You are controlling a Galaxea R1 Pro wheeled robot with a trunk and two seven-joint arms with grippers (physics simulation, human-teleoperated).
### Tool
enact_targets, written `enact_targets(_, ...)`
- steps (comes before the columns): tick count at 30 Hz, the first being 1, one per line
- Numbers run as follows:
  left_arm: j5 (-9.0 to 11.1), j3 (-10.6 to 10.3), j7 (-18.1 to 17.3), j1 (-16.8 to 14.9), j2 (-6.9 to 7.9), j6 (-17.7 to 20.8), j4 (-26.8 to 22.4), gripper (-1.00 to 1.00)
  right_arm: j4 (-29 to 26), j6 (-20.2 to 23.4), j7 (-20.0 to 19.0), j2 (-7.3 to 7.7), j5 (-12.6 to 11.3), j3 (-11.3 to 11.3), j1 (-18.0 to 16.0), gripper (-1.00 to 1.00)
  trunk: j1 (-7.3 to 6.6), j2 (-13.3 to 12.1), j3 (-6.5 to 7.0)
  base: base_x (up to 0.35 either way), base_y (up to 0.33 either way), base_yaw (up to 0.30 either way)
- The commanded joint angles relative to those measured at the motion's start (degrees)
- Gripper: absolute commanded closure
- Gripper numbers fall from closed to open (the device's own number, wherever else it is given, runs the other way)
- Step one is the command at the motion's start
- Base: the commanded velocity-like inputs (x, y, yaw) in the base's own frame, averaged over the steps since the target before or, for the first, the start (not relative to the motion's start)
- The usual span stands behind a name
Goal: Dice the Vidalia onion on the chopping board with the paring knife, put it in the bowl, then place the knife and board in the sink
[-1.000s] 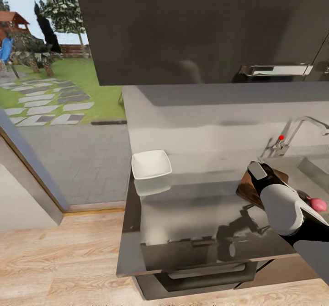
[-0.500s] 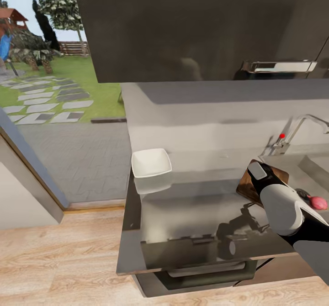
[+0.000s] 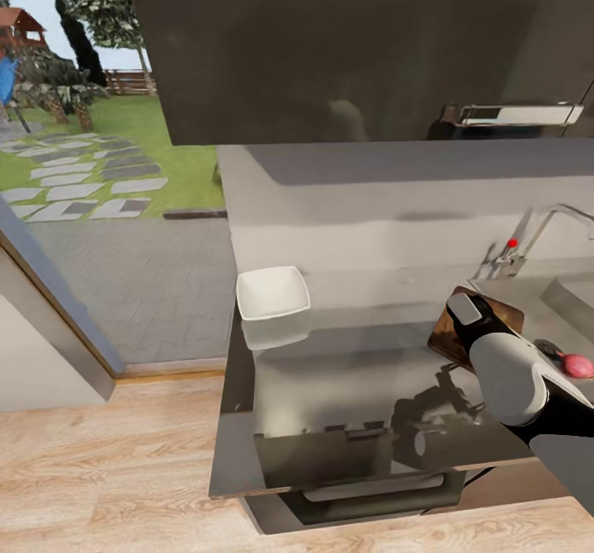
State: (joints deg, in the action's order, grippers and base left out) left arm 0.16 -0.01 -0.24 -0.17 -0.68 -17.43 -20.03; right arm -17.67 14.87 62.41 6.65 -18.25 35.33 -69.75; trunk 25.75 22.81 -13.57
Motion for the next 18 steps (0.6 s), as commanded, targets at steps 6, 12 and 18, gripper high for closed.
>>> enact_targets(6,0.02,0.07,-0.03,-0.03,0.03,-0.15,-0.01,-1.0,-0.08,0.6,0.25,0.02,-0.21,-0.09,-0.03,-1.0,0.03,0.11,-0.41,0.003,0.003,0.0)
enact_targets(12,0.03,0.03,-0.03,-0.03,0.01,-0.15,-0.01,-1.0,-0.08,0.6,0.25,0.02,-0.21,-0.09,-0.03,-1.0,0.03,0.11,-0.72,0.0,0.025,0.0)
enact_targets(18,0.02,-0.06,-0.02,-0.01,-0.02,-0.15,0.04,-1.0,-0.08,0.6,0.25,0.03,-0.21,-0.09,-0.03,-1.0,0.03,0.11,-1.03,0.0,0.004,0.0)
